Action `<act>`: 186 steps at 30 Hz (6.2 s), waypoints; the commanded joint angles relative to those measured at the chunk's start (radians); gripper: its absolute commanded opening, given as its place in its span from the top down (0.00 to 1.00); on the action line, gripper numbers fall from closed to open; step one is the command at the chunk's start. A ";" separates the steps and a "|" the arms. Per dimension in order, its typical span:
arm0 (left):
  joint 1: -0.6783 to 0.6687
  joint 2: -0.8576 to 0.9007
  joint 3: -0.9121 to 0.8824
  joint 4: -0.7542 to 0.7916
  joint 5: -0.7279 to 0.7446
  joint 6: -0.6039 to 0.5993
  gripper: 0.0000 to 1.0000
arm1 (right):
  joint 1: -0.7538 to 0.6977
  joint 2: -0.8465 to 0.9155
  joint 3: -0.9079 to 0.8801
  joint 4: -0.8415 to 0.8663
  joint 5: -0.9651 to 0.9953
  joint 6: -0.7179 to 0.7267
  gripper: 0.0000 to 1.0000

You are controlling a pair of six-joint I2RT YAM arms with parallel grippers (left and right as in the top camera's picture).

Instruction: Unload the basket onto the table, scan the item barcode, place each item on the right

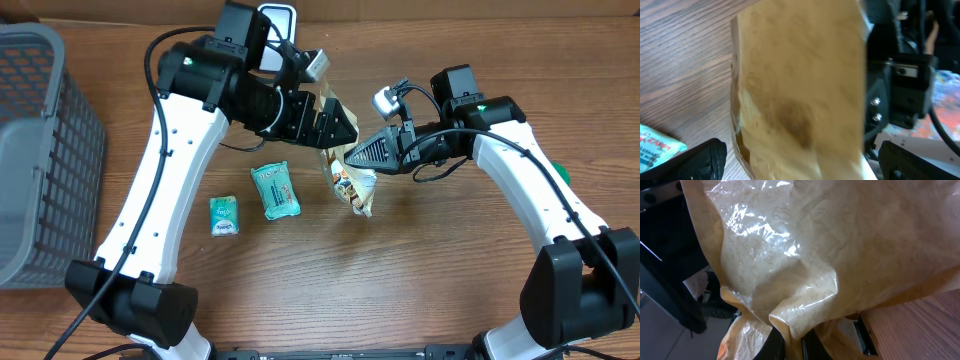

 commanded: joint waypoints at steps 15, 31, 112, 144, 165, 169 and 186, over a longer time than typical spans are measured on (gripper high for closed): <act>-0.103 0.006 -0.005 0.011 -0.195 -0.159 0.51 | -0.002 -0.016 0.016 0.021 -0.030 -0.009 0.95; -0.101 0.006 -0.005 0.024 -0.219 -0.159 0.75 | -0.002 -0.016 0.016 0.050 0.183 -0.008 0.30; -0.088 0.375 0.112 -0.271 -0.526 -0.146 0.96 | 0.223 -0.009 -0.268 0.257 1.027 0.502 0.00; -0.126 0.375 -0.281 0.362 -0.414 -0.234 0.80 | 0.269 -0.009 -0.322 0.240 0.898 0.659 0.00; -0.018 0.377 0.256 -0.227 -0.505 -0.184 0.96 | 0.314 -0.116 -0.217 0.277 1.055 0.695 0.00; -0.041 0.377 0.127 -0.248 -0.521 -0.184 0.96 | 0.251 -0.104 -0.218 0.283 1.236 0.695 0.00; -0.203 0.349 -0.072 -0.306 -0.533 -0.167 0.96 | 0.086 0.074 -0.218 0.305 1.222 0.570 0.00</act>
